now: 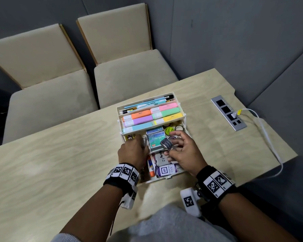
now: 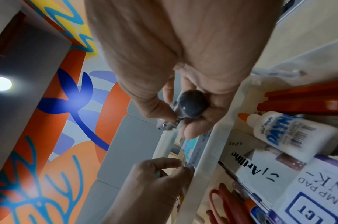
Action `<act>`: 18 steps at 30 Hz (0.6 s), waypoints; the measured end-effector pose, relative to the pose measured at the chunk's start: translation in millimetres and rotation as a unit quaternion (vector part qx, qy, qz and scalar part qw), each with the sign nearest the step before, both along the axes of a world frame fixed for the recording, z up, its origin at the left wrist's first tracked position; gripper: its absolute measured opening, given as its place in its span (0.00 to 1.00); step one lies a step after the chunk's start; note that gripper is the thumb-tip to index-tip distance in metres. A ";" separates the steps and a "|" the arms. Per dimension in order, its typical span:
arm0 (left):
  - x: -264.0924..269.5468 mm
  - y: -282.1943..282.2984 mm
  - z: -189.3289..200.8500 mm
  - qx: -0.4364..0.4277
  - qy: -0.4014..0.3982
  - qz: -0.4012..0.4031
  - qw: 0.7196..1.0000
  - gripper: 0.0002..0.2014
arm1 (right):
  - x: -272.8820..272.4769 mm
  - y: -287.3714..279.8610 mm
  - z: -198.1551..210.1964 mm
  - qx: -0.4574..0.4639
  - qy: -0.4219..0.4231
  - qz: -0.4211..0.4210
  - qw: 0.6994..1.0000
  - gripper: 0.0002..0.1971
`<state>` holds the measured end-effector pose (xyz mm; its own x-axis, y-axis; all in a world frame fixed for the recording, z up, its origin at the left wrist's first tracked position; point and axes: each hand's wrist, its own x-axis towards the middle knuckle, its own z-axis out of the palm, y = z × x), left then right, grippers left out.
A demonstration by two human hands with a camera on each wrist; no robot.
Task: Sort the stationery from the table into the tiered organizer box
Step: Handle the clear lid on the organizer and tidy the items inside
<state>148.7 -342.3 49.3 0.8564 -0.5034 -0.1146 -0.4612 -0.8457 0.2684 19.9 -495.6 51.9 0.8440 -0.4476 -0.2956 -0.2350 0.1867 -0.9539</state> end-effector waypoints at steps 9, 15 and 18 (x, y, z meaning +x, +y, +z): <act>-5.3 11.5 -4.7 -0.210 0.062 0.042 0.975 0.09 | 0.1 8.8 5.1 -0.030 -0.013 -0.033 0.999 0.16; -8.1 21.6 -6.1 -0.178 0.059 -0.029 0.982 0.11 | 5.3 25.2 4.8 -0.069 0.003 -0.047 0.997 0.19; -3.9 22.6 -3.1 -0.179 0.061 -0.039 0.981 0.16 | 2.8 29.6 3.1 -0.082 0.006 -0.060 0.995 0.18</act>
